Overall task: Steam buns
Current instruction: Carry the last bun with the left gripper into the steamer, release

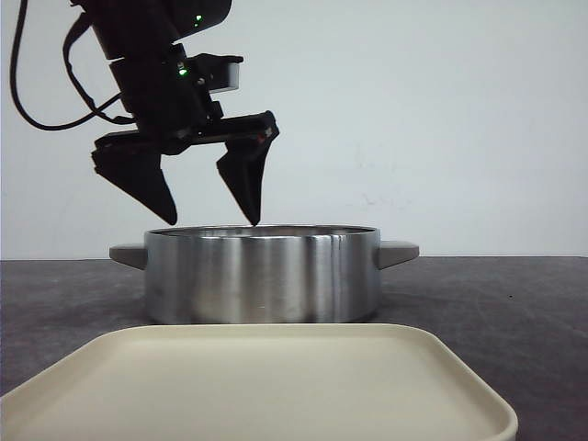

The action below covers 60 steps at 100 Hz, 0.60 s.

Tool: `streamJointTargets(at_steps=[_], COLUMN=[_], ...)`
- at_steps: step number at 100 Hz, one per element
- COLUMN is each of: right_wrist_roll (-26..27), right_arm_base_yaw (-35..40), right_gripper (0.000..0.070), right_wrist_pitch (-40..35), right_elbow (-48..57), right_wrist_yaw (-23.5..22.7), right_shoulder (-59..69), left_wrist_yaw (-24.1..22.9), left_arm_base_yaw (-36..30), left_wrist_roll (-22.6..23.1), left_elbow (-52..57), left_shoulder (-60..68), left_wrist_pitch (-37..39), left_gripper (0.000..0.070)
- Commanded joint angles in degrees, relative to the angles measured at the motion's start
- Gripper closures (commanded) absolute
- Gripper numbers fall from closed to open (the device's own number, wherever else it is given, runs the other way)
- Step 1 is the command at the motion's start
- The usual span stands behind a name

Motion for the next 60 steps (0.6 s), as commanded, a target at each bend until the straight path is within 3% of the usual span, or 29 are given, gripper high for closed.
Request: streamJointTargets(at_steps=[1, 11, 24, 37, 60], right_wrist_roll=[-2.6, -4.3, -4.7, -4.7, -4.6], right_arm_base_yaw=[0.4, 0.5, 0.7, 1.2, 3.1], right_gripper=[0.0685, 0.0685, 0.0685, 0.0685, 0.0685], right_wrist_pitch=[0.0, 0.0, 1.5, 9.2, 26.1], right_elbow=[0.5, -0.8, -5.0, -13.9, -33.7], right_wrist_yaw=[1.8, 6.2, 8.2, 8.3, 11.5], right_shoulder=[0.9, 0.7, -0.9, -5.3, -14.8], left_wrist_yaw=[-0.2, -0.6, -3.7, -4.0, -6.5], left_arm_base_yaw=[-0.4, -0.4, -0.2, 0.5, 2.1], left_wrist_roll=[0.0, -1.0, -1.3, -1.3, -1.8], left_elbow=[1.4, 1.4, 1.4, 1.3, -2.7], left_shoulder=[-2.7, -7.8, -16.2, -24.2, -36.9], left_wrist_pitch=[0.0, 0.0, 0.8, -0.3, -2.0], left_gripper=[0.0194, 0.0301, 0.0434, 0.0700, 0.0700])
